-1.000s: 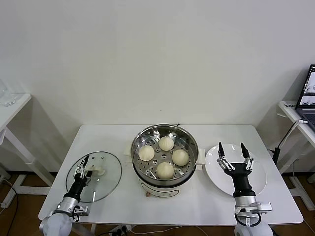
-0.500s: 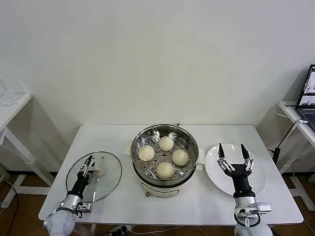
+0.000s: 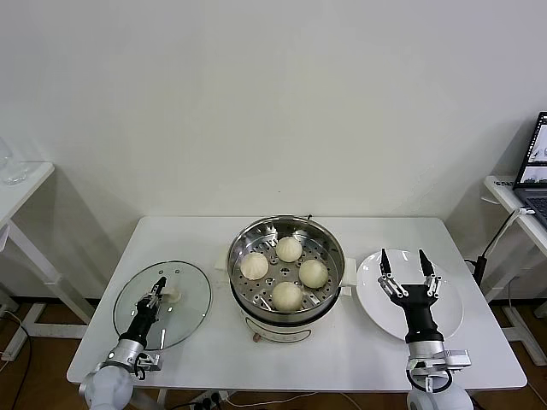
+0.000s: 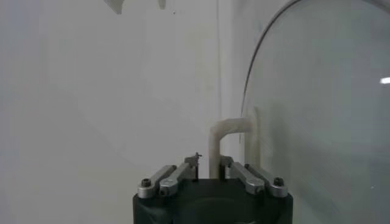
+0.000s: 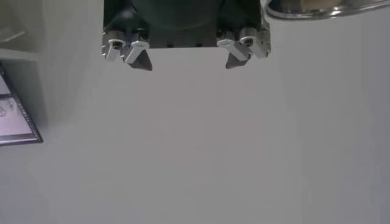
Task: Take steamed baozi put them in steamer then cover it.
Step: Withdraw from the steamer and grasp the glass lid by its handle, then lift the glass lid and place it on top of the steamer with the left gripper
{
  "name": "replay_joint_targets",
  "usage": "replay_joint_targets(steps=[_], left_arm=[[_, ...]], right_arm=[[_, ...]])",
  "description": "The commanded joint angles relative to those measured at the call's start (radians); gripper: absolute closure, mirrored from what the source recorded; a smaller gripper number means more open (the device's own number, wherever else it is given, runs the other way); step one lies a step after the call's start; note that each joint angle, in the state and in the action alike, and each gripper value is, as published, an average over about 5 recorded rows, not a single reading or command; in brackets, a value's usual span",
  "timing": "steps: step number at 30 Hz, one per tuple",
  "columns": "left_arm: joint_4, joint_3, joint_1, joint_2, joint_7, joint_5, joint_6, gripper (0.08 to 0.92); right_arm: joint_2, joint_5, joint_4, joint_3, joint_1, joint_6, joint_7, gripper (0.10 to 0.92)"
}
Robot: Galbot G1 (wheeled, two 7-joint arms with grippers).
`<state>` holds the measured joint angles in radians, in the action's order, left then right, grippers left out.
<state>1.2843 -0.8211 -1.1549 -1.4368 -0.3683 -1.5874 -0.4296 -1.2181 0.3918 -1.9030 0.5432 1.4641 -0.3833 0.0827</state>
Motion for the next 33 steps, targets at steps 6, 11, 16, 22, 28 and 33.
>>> replay_joint_targets(steps=[6, 11, 16, 22, 28, 33], left_arm=[[0.304, -0.031, -0.088, 0.019, 0.063, 0.06, 0.05, 0.807], [0.551, -0.021, -0.178, 0.089, 0.247, 0.256, 0.207, 0.807], [0.723, 0.035, -0.232, 0.182, 0.431, 0.358, 0.393, 0.807], [0.868, 0.157, -0.208, 0.262, 0.589, 0.35, 0.579, 0.807], [0.958, 0.382, -0.148, 0.285, 0.672, 0.344, 0.759, 0.807], [0.962, 0.577, -0.072, 0.272, 0.699, 0.287, 0.855, 0.807]], right_arm=[[0.002, 0.003, 0.003, 0.001, -0.007, 0.0, 0.002, 0.203], [0.004, 0.007, 0.002, -0.001, -0.011, 0.001, 0.002, 0.203], [0.003, 0.008, 0.002, -0.003, -0.018, -0.002, 0.001, 0.203], [-0.003, 0.009, 0.008, -0.004, -0.022, -0.011, -0.001, 0.203], [-0.005, 0.009, 0.019, 0.001, -0.021, -0.016, -0.003, 0.203], [-0.01, 0.009, 0.023, 0.013, -0.024, -0.016, -0.003, 0.203]])
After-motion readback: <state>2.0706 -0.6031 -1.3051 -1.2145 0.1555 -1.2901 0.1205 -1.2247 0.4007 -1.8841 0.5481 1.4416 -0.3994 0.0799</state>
